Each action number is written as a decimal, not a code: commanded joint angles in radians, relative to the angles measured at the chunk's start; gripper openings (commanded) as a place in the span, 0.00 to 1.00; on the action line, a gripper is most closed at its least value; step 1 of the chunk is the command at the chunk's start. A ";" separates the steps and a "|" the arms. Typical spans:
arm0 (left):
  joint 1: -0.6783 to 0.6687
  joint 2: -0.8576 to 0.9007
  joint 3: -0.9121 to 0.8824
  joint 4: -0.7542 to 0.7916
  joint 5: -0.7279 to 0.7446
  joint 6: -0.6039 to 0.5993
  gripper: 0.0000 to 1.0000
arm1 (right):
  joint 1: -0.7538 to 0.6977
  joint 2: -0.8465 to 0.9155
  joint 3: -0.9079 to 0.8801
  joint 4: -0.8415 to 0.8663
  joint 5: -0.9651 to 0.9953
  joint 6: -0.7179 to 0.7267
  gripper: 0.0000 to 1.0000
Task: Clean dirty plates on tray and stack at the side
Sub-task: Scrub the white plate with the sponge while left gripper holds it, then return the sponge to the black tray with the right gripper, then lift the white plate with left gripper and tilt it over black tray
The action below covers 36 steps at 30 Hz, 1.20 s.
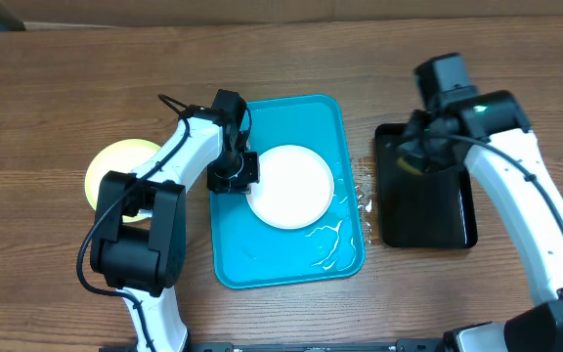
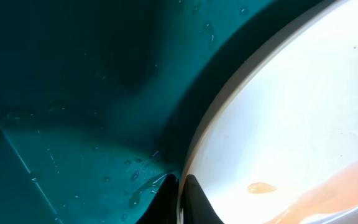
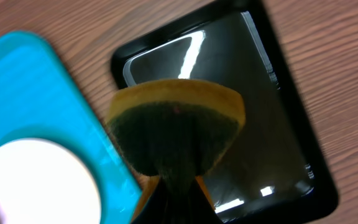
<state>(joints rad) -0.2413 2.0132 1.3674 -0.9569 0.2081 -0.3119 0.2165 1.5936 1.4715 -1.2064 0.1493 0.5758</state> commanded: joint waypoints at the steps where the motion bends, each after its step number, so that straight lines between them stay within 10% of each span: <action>1: 0.007 -0.013 -0.004 0.003 -0.057 0.013 0.05 | -0.052 0.021 -0.103 0.048 -0.063 -0.072 0.07; 8: 0.007 -0.013 -0.004 0.011 -0.050 0.047 0.04 | -0.105 0.068 -0.306 0.244 -0.098 -0.075 0.10; 14: 0.007 -0.013 0.022 0.008 -0.014 0.117 0.04 | -0.125 0.022 -0.219 0.201 -0.135 -0.139 0.59; 24: -0.010 -0.013 0.241 -0.143 0.074 0.257 0.04 | -0.404 -0.174 -0.042 0.002 -0.357 -0.145 0.89; 36: -0.153 -0.013 0.582 -0.184 0.132 0.207 0.04 | -0.824 -0.234 -0.050 -0.124 -0.592 -0.274 0.91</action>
<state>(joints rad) -0.3443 2.0132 1.8805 -1.1694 0.3256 -0.0792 -0.6003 1.3643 1.4170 -1.3388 -0.3695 0.3317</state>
